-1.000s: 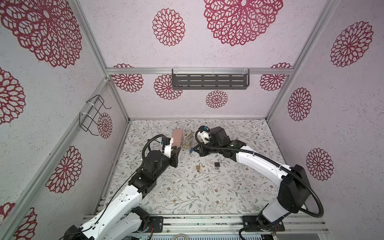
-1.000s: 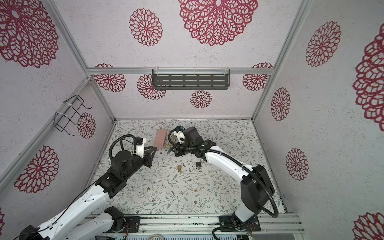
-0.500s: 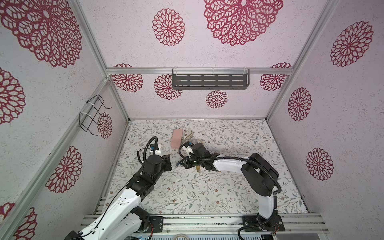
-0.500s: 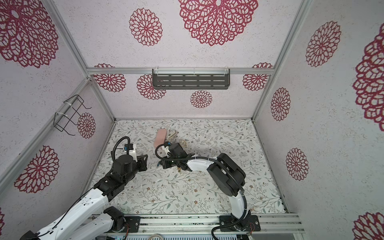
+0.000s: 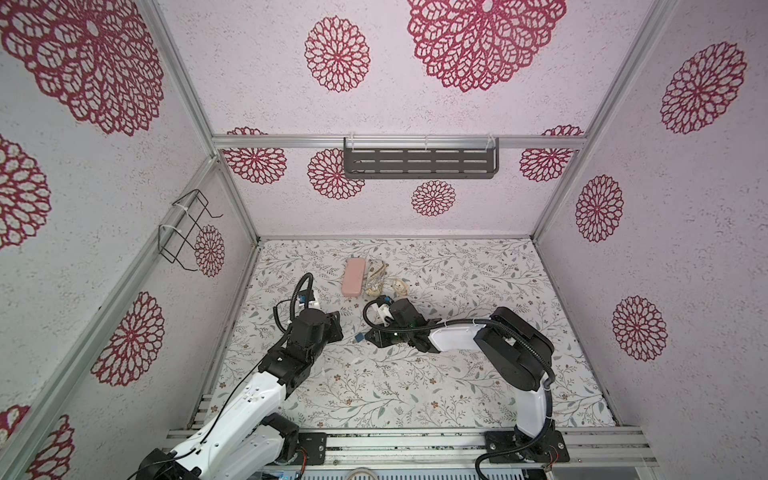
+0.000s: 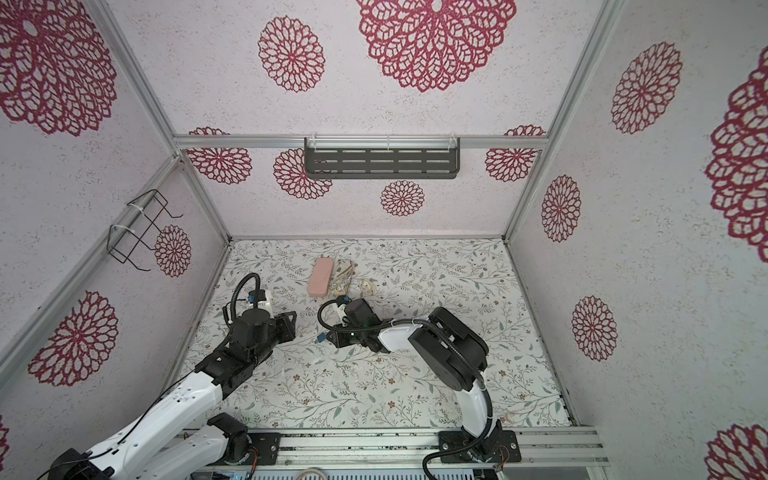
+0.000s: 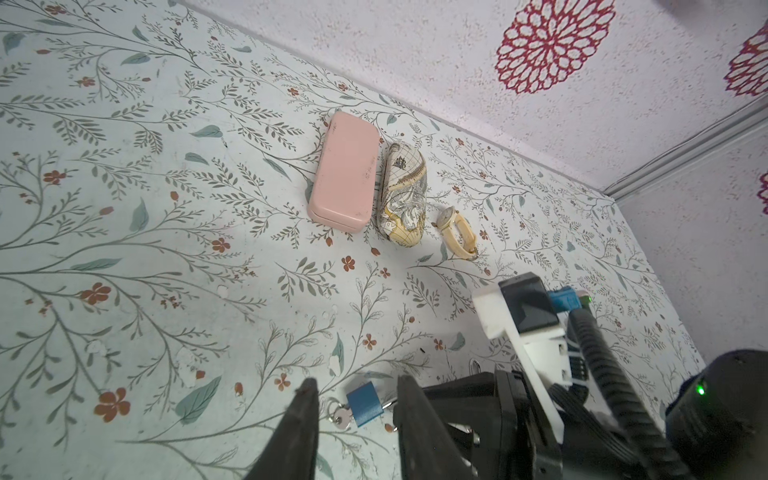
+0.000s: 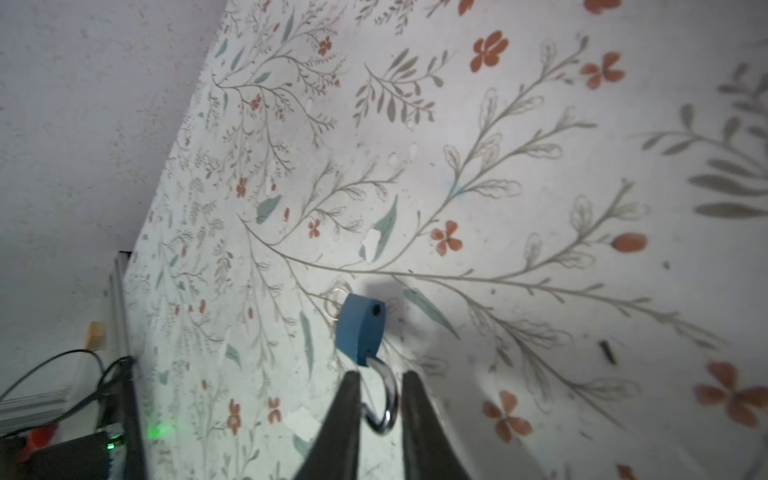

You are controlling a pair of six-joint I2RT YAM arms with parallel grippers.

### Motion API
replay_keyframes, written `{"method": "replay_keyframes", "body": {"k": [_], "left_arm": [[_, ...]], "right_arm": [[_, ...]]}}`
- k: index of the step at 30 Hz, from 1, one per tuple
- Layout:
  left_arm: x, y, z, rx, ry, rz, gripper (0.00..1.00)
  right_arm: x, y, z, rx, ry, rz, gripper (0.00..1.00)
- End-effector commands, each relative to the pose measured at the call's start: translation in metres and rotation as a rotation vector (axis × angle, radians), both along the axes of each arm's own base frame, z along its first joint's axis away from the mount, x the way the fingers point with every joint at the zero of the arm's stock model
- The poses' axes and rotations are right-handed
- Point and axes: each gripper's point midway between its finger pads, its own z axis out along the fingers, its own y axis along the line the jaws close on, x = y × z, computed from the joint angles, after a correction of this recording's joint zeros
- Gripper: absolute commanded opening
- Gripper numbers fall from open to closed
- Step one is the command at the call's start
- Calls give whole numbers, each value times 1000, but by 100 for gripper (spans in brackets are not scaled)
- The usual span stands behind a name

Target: Unlock with the key

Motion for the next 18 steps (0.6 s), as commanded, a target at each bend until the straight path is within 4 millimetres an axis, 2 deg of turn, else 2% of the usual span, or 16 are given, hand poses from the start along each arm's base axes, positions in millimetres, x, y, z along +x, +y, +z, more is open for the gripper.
{"method": "replay_keyframes", "body": {"k": [1,3,4,5,7,8,9,10,11,12,14,16,18], "left_arm": [[9,9,7,-19,-32,51,39],[15,18,15,-3,-49,85,44],[18,28,19,15,-57,121,48],[21,40,24,35,-66,164,54],[25,85,37,127,-72,334,77],[26,109,44,196,-80,424,87],[24,139,49,274,-83,546,99],[24,164,50,328,-75,633,98],[27,181,47,369,-55,673,98],[32,194,42,416,-49,698,98],[47,202,30,474,-62,674,97],[63,201,17,548,-104,625,97],[75,196,6,598,-201,570,97]], "right_arm": [[15,-4,34,25,-82,-38,45],[21,-9,55,37,-124,-60,60],[26,-13,74,52,-158,-72,65],[29,-18,84,48,-178,-85,68],[49,-49,110,-4,-259,-169,79],[60,-70,120,-32,-295,-222,89],[76,-101,130,-75,-336,-303,98],[90,-135,141,-131,-387,-393,99],[101,-167,146,-206,-436,-466,99],[113,-210,157,-331,-525,-583,99],[130,-291,160,-517,-584,-777,99],[133,-369,151,-620,-592,-960,99],[123,-424,134,-683,-610,-1080,99]]}}
